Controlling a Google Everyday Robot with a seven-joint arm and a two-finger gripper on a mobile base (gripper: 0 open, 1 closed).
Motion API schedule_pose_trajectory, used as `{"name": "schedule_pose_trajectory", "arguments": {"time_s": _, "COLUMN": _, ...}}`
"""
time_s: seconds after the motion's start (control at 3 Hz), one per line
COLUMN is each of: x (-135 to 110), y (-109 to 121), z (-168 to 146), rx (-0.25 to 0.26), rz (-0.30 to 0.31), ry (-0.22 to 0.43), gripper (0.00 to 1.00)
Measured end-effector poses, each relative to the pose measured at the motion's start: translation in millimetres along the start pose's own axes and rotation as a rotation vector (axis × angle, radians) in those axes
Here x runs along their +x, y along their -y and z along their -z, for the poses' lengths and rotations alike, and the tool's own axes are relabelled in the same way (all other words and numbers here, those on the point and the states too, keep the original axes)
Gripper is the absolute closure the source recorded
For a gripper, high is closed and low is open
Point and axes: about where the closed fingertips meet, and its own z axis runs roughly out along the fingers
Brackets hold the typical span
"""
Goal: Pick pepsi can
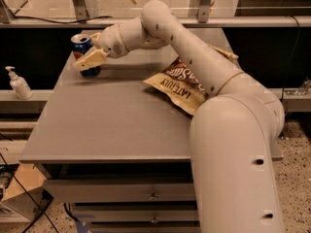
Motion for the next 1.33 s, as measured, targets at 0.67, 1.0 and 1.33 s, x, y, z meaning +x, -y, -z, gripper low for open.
{"name": "schedule_pose_trajectory", "arguments": {"time_s": 0.67, "x": -27.3, "y": -5.2, "z": 38.4, "rx": 0.074, "rz": 0.049, "ry": 0.056, "gripper": 0.86}}
{"name": "schedule_pose_trajectory", "arguments": {"time_s": 1.0, "x": -65.6, "y": -9.2, "z": 83.0, "rx": 0.116, "rz": 0.163, "ry": 0.052, "gripper": 1.00}}
{"name": "schedule_pose_trajectory", "arguments": {"time_s": 1.33, "x": -115.5, "y": -12.5, "z": 139.5, "rx": 0.167, "rz": 0.281, "ry": 0.054, "gripper": 1.00}}
